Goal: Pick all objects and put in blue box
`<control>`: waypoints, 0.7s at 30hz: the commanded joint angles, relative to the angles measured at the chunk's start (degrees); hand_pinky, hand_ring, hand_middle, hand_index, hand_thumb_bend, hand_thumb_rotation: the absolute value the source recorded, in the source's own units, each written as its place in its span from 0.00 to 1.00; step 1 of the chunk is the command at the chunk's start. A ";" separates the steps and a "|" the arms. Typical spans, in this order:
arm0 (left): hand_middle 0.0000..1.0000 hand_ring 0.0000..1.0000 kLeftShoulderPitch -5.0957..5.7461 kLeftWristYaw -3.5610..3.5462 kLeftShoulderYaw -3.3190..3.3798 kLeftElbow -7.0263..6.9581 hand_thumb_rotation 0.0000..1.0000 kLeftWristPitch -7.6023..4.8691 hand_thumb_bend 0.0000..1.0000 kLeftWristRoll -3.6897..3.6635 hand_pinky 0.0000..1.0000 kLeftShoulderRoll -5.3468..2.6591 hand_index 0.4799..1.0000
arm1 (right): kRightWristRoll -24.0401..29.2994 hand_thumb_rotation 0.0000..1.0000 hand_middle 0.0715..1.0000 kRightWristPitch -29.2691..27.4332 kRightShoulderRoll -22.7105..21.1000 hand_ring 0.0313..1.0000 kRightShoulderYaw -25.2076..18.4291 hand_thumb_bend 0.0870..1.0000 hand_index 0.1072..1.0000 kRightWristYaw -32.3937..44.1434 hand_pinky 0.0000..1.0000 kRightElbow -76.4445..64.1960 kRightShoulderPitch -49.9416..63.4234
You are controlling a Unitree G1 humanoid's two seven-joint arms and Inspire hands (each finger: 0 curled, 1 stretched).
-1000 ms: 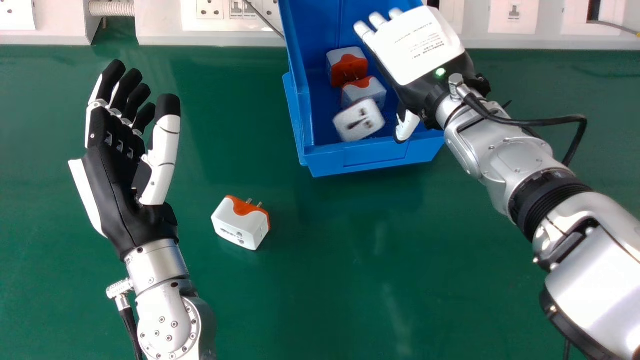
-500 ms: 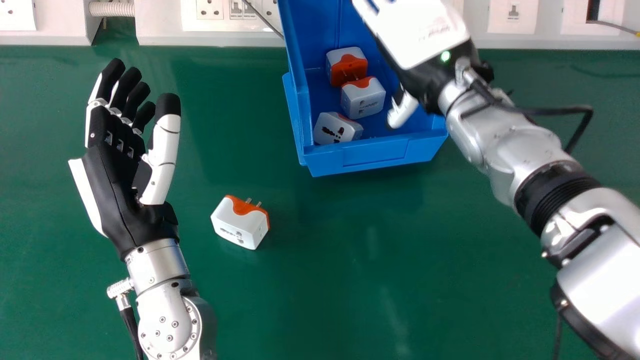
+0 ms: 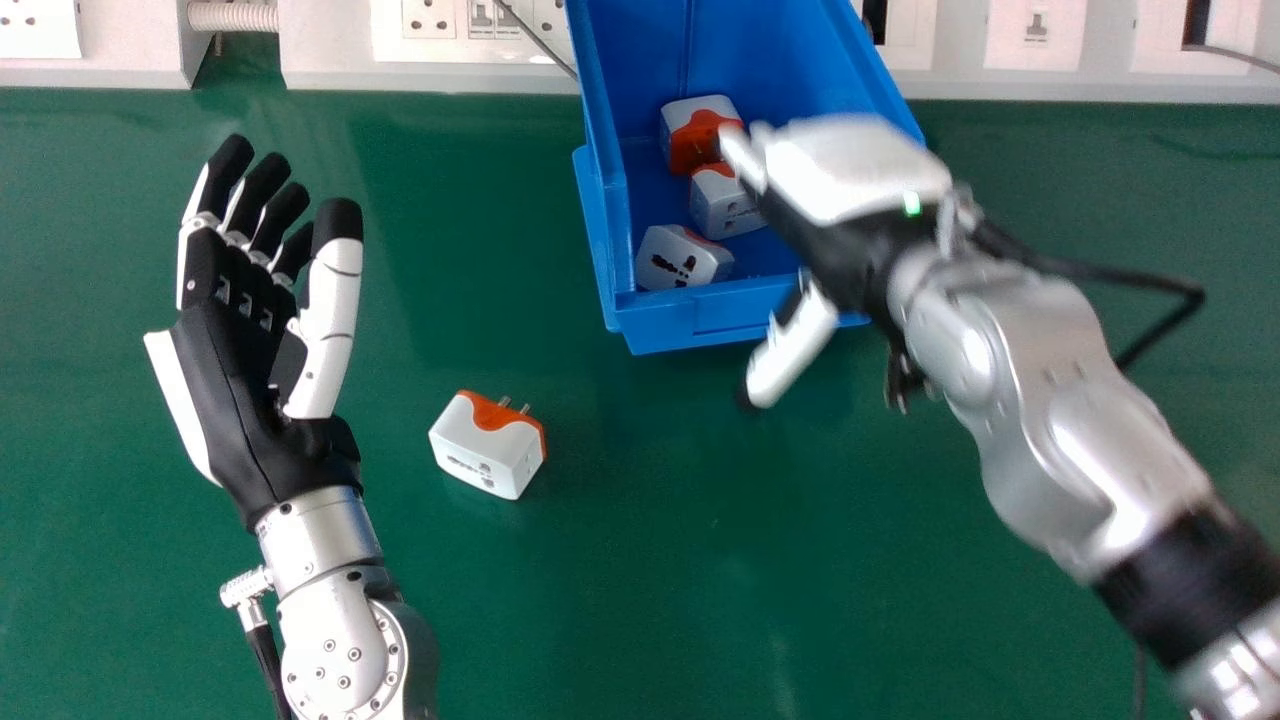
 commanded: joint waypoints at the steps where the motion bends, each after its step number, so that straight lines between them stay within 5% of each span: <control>1: 0.81 0.79 1.45 -0.04 -0.59 -5.01 0.42 -0.30 0.71 0.71 0.76 0.15 0.64 | 0.04 0.34 1.00 9.58 -8.99 1.00 -9.85 1.00 1.00 20.99 0.97 -35.99 6.51; 5: 0.81 0.79 1.63 -0.59 -0.69 -5.13 0.41 -0.14 0.71 0.45 0.76 0.36 0.64 | 2.34 0.34 0.99 9.81 -7.54 0.97 -10.33 1.00 0.99 22.78 0.91 -38.18 7.35; 10: 0.80 0.80 2.09 -1.58 -0.80 -5.64 0.41 0.01 0.70 -0.18 0.78 0.72 0.64 | 4.33 0.32 0.86 7.73 -4.99 0.78 -7.94 1.00 0.95 23.48 0.67 -38.57 6.71; 15: 0.81 0.80 2.56 -2.28 -0.66 -6.86 0.41 0.69 0.70 -0.67 0.79 0.50 0.64 | 7.70 0.32 0.80 1.76 -1.08 0.73 -5.38 1.00 0.93 19.45 0.63 -34.95 6.37; 21: 0.81 0.79 2.45 -1.77 -0.59 -6.87 0.40 0.85 0.70 -0.07 0.78 0.41 0.64 | 11.19 0.31 0.84 -7.45 5.60 0.76 -1.27 1.00 0.91 11.79 0.67 -23.16 4.19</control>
